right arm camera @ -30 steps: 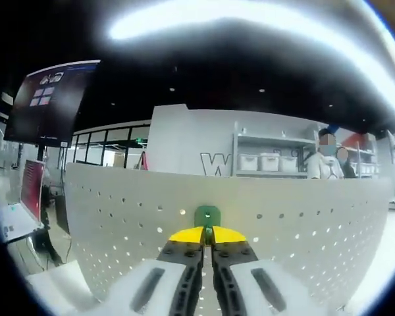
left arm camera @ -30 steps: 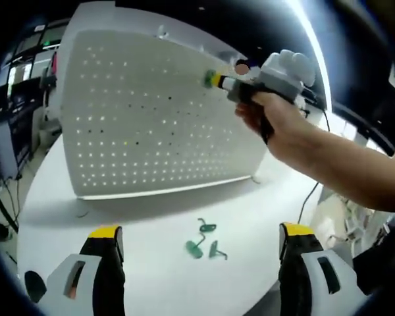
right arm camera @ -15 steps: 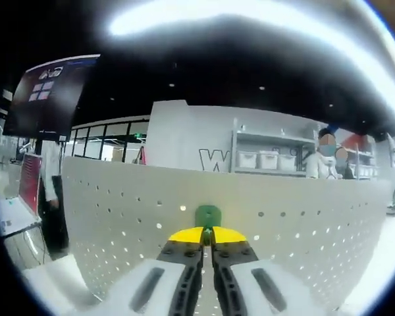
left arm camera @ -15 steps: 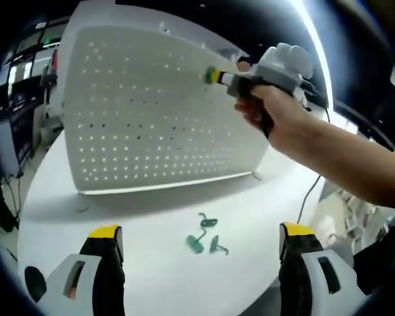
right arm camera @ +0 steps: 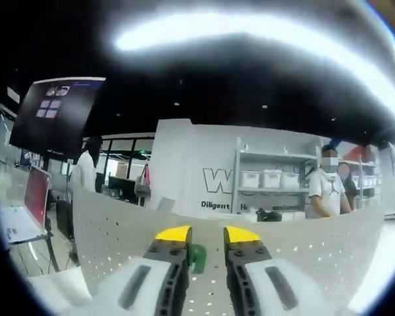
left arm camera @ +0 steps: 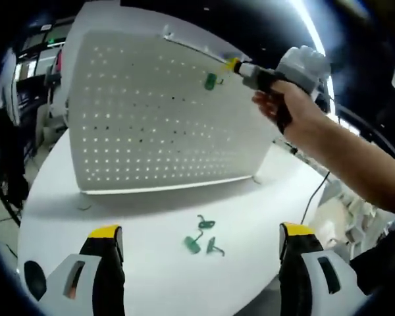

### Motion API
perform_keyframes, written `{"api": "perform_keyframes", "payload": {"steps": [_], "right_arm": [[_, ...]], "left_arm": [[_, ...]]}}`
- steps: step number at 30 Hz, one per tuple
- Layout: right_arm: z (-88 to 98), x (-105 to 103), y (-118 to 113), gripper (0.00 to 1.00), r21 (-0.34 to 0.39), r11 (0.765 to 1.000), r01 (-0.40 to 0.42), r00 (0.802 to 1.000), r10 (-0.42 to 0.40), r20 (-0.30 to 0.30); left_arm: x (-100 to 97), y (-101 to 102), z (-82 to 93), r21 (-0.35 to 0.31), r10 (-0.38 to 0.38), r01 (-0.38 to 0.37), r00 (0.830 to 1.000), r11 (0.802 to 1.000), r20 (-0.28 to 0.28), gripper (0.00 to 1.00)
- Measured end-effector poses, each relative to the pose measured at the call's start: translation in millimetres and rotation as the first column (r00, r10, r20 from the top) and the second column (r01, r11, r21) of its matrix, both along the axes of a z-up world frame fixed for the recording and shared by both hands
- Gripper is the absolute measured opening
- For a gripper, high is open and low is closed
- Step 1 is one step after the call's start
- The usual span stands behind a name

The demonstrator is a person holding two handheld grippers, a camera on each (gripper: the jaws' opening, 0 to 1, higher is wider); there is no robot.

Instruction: Insert the hook assembly into the mounting plate slot until the hook locks in place.

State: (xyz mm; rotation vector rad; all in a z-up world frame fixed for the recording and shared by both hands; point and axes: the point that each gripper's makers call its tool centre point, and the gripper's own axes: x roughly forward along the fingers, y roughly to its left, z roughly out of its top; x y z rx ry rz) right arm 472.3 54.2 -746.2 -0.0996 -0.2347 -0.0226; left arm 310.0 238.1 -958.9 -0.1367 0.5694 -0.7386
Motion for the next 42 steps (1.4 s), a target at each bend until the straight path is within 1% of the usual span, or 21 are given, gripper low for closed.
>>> {"api": "perform_keyframes", "payload": {"steps": [1,3,6,7,8,11,13,16,18,23,25,27,28,30,32,34,35,36,39,41,42], "right_arm": [[2.6,-4,-5,0.16,0.009,1.0,0.001,1.0,-0.001,0.003],[3.1,-13,-17,0.17,0.048,0.999,-0.011,1.0,0.012,-0.013],[-1.0,-28,-35,0.18,0.053,0.998,-0.014,0.999,0.016,-0.035],[-2.5,-30,-37,0.18,0.053,0.998,-0.016,0.999,0.018,-0.04],[-10.3,-36,-42,0.18,0.048,0.999,-0.02,0.997,0.024,-0.075],[-24.3,-50,-56,0.18,0.061,0.998,-0.013,0.994,0.019,-0.109],[-35.9,-59,-66,0.18,0.056,0.998,0.019,0.991,-0.011,-0.135],[-47.0,-70,-71,0.18,0.071,0.997,0.025,0.988,-0.014,-0.151],[-54.8,-78,-72,0.18,0.062,0.998,0.028,0.986,-0.018,-0.164],[-81.6,-94,-73,0.19,0.045,0.999,0.016,0.974,-0.005,-0.228],[-95.1,-101,-74,0.2,0.031,0.999,0.014,0.964,-0.005,-0.266],[-108.6,-106,-74,0.2,-0.032,0.999,0.0,0.948,-0.01,-0.317],[-117.1,-109,-71,0.2,-0.047,0.999,-0.019,0.94,0.002,-0.341],[-127.3,-115,-71,0.2,-0.015,0.999,-0.032,0.933,0.024,-0.359],[-138.5,-122,-71,0.21,-0.012,0.999,-0.043,0.92,0.034,-0.391],[-145.8,-128,-71,0.22,-0.01,0.999,-0.05,0.912,0.041,-0.408],[-152.1,-132,-69,0.23,-0.005,0.998,-0.059,0.903,0.052,-0.427],[-155.6,-134,-69,0.23,-0.005,0.998,-0.064,0.899,0.056,-0.434],[-175.9,-148,-65,0.25,0.016,0.997,-0.08,0.867,0.077,-0.492],[-181.9,-154,-62,0.29,0.019,0.996,-0.091,0.866,0.089,-0.492],[-188.9,-160,-59,0.29,0.019,0.995,-0.102,0.853,0.097,-0.513]], "left_arm": [[-1.9,0,-1.4,0.004,-0.003,0.003,1.0,1.0,-0.004,1.0],[-6.8,-1,-3.6,0.013,-0.008,0.008,1.0,1.0,-0.009,1.0],[-13.3,-3,-6.0,0.021,-0.018,0.018,1.0,1.0,-0.016,1.0],[-16.6,-5,-5.9,0.024,-0.022,0.023,1.0,0.999,-0.018,1.0],[-18.2,-5,-6.2,0.027,-0.024,0.024,1.0,0.999,-0.02,1.0],[-21.6,-6,-7.4,0.025,-0.03,0.03,0.999,0.999,-0.029,1.0],[-24.9,-8,-8.7,0.016,-0.033,0.033,0.999,0.999,-0.035,1.0],[-31.5,-13,-13.2,0.002,-0.038,0.038,0.998,0.999,-0.059,1.0],[-35.5,-16,-15.1,-0.002,-0.045,0.045,0.997,0.999,-0.069,1.0],[-43.5,-17,-21.4,0.019,-0.061,0.063,0.994,0.998,-0.093,1.0],[-45.4,-17,-22.2,0.018,-0.062,0.065,0.993,0.998,-0.1,1.0],[-47.0,-17,-22.5,0.02,-0.065,0.068,0.992,0.998,-0.104,1.0],[-47.9,-17,-22.6,0.022,-0.068,0.071,0.992,0.997,-0.105,1.0],[-50.2,-17,-21.9,0.025,-0.07,0.073,0.992,0.997,-0.101,1.0],[-50.9,-17,-22.3,0.03,-0.073,0.076,0.992,0.997,-0.098,1.0],[-52.1,-16,-22.8,0.034,-0.074,0.078,0.992,0.996,-0.098,1.0],[-53.5,-16,-22.9,0.032,-0.075,0.078,0.992,0.996,-0.1,1.0],[-54.3,-16,-23.1,0.031,-0.074,0.077,0.992,0.997,-0.101,1.0],[-57.6,-15,-24.0,0.027,-0.072,0.076,0.992,0.997,-0.108,1.0],[-60.6,-16,-24.5,0.01,-0.062,0.064,0.99,0.998,-0.13,1.0],[-61.5,-15,-24.8,0.007,-0.06,0.061,0.989,0.998,-0.134,1.0]]}}
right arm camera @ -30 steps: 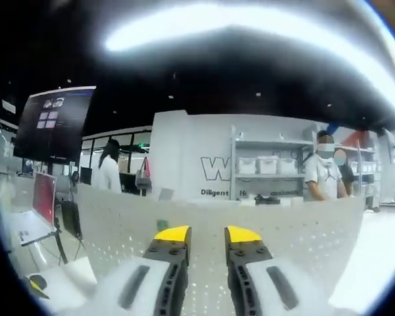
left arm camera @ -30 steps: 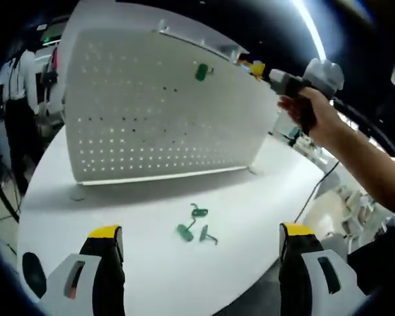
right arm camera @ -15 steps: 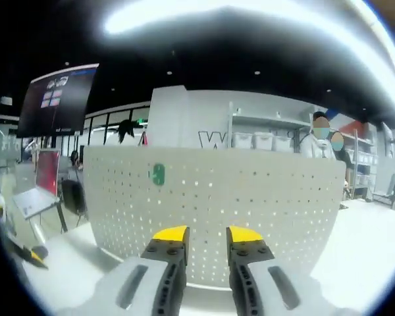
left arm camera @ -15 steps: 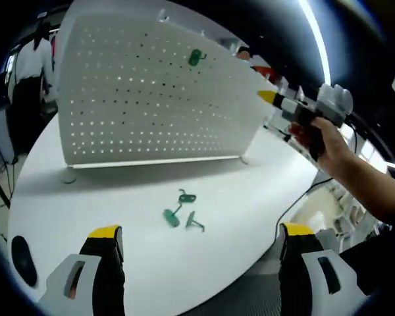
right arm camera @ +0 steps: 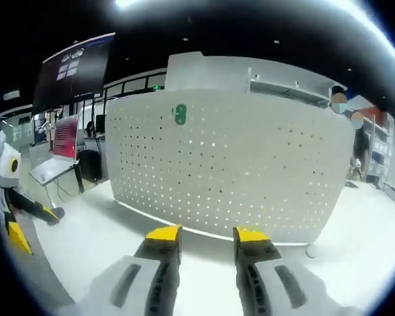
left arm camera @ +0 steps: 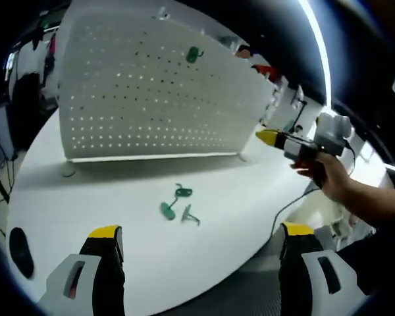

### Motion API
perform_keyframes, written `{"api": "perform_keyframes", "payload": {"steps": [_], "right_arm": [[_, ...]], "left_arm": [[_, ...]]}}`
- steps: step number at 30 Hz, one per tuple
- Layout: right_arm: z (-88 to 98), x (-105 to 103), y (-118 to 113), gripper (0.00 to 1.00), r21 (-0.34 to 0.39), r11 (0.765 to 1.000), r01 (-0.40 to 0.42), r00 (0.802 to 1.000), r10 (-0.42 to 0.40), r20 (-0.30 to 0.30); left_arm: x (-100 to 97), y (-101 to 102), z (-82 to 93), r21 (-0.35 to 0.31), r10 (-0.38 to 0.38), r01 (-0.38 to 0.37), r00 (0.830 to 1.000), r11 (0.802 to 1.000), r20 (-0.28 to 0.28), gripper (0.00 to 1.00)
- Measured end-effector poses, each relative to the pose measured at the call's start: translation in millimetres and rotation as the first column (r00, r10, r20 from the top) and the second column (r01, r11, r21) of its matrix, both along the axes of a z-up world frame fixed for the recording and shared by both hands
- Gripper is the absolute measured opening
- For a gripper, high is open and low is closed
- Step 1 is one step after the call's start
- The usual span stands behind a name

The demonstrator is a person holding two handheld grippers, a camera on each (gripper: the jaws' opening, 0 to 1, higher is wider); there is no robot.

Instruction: Insert the hook assembly into the mounting plate slot until the hook locks in place.

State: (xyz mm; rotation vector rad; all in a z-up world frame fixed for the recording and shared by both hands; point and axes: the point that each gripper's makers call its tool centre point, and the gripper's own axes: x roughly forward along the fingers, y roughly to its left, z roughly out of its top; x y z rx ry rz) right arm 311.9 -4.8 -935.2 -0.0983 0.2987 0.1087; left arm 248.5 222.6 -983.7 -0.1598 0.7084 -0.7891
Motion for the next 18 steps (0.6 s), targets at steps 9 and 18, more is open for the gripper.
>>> {"api": "perform_keyframes", "payload": {"steps": [9,18], "right_arm": [[-40.5,-35,16,0.33,0.002,0.998,-0.056,0.992,0.056,-0.11],[-83.3,-65,34,0.35,0.003,0.986,-0.164,0.954,0.159,-0.253]], "left_arm": [[-7.4,5,-2.0,0.008,0.013,-0.013,1.0,1.0,-0.005,1.0],[-19.3,6,-12.0,0.019,0.017,-0.016,0.999,1.0,-0.028,1.0]]}}
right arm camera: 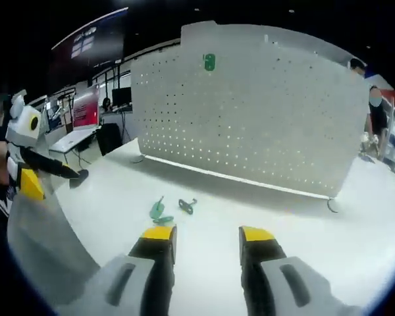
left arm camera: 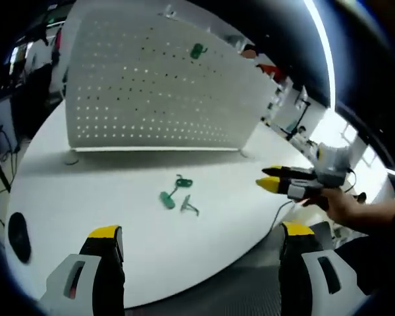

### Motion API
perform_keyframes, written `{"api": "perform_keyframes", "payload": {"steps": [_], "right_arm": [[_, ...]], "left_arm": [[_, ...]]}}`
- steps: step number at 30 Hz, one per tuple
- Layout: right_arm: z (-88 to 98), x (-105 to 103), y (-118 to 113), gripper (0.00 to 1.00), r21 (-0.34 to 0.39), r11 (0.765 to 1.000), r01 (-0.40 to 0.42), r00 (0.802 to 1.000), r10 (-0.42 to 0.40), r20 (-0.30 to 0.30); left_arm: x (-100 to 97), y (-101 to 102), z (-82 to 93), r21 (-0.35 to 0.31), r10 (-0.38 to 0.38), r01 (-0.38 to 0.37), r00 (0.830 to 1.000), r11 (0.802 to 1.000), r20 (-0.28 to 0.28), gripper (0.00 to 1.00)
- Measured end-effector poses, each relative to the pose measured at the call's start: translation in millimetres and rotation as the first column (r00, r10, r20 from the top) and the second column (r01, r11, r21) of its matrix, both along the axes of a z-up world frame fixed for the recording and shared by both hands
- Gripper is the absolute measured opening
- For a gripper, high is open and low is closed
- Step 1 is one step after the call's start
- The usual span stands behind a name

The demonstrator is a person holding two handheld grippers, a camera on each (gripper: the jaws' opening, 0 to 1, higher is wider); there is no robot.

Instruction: Insert the hook assembly into the mounting plate slot until the hook locks in place.

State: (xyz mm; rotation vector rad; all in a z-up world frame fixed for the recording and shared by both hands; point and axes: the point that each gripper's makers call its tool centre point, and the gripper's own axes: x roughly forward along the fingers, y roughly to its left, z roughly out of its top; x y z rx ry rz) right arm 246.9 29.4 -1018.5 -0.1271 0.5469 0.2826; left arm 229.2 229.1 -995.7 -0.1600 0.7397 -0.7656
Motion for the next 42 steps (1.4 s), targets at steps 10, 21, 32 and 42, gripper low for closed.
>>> {"api": "perform_keyframes", "payload": {"steps": [10,21,32,42], "right_arm": [[-27.0,-17,21,0.35,0.035,0.995,-0.095,0.988,0.098,-0.118],[-38.8,-31,44,0.34,0.073,0.974,-0.213,0.945,0.225,-0.238],[-37.9,23,76,0.28,0.268,0.944,-0.192,0.915,0.271,-0.299],[-59.2,66,115,0.23,0.381,0.909,-0.168,0.881,0.312,-0.355]], "left_arm": [[0.4,6,-4.6,0.065,-0.018,0.018,1.0,0.998,0.001,1.0],[-7.2,2,-19.6,0.063,-0.022,0.025,0.998,0.998,-0.056,0.98],[2.2,10,-21.6,0.079,-0.007,0.012,0.998,0.997,-0.064,0.97],[10.2,20,-23.1,0.095,0.011,-0.004,0.997,0.995,-0.081,0.97]]}}
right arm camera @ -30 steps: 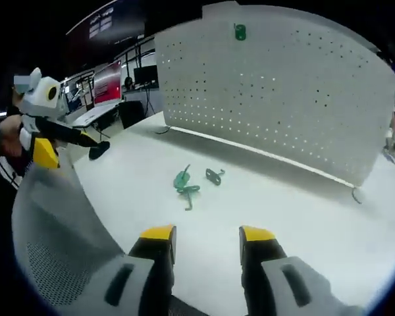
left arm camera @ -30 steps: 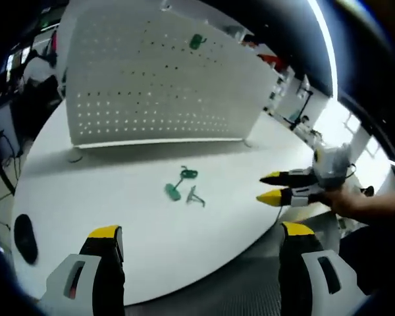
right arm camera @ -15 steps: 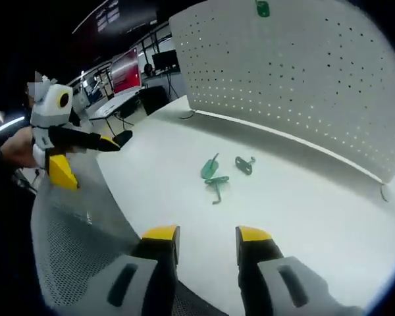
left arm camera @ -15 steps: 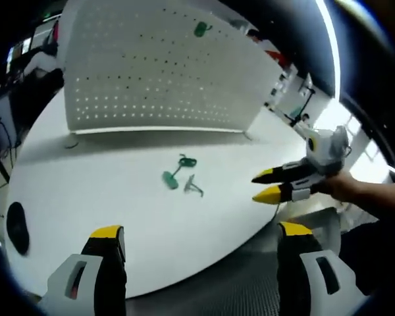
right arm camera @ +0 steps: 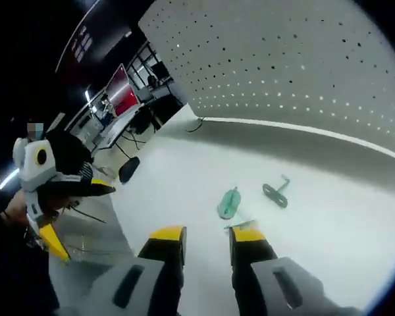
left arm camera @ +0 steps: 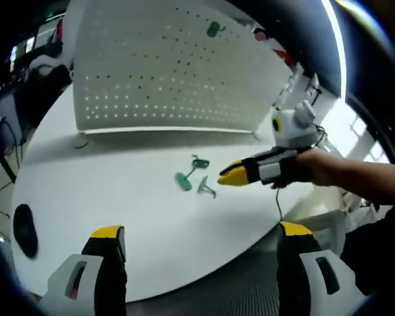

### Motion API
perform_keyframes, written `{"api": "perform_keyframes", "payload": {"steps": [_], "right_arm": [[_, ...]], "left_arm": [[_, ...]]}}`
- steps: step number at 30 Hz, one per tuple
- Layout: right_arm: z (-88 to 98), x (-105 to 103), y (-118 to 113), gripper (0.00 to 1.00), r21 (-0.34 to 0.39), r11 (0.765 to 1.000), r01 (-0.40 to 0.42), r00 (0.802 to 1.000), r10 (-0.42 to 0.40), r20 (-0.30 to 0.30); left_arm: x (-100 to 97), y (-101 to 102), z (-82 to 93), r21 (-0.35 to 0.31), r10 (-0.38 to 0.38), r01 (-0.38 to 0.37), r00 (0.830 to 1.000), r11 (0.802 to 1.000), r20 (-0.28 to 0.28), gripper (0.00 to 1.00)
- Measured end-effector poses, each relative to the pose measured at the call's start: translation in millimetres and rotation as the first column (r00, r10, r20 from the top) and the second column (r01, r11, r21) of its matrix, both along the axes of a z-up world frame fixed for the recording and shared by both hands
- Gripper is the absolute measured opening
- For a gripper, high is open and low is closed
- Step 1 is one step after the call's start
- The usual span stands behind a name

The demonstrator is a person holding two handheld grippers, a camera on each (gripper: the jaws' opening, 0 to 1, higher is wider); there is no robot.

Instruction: Insert the hook assembly into the mounting plate slot until the hook locks in place.

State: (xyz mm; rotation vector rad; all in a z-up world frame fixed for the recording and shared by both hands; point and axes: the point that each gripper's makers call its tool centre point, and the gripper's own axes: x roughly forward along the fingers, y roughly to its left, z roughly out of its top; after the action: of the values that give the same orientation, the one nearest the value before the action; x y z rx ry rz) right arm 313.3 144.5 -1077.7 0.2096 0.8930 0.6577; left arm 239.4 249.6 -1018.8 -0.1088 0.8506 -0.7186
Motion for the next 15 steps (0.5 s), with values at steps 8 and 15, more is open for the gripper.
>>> {"api": "perform_keyframes", "payload": {"steps": [8,15], "right_arm": [[-21.2,29,10,0.17,-0.023,0.997,0.07,0.997,-0.07,-0.012],[-37.3,41,19,0.16,-0.057,0.995,0.079,0.995,-0.083,-0.06]], "left_arm": [[3.3,9,-6.6,0.014,0.025,-0.025,1.0,1.0,-0.008,0.97],[3.6,13,-12.8,0.023,0.035,-0.034,0.999,0.999,-0.033,0.96]]}}
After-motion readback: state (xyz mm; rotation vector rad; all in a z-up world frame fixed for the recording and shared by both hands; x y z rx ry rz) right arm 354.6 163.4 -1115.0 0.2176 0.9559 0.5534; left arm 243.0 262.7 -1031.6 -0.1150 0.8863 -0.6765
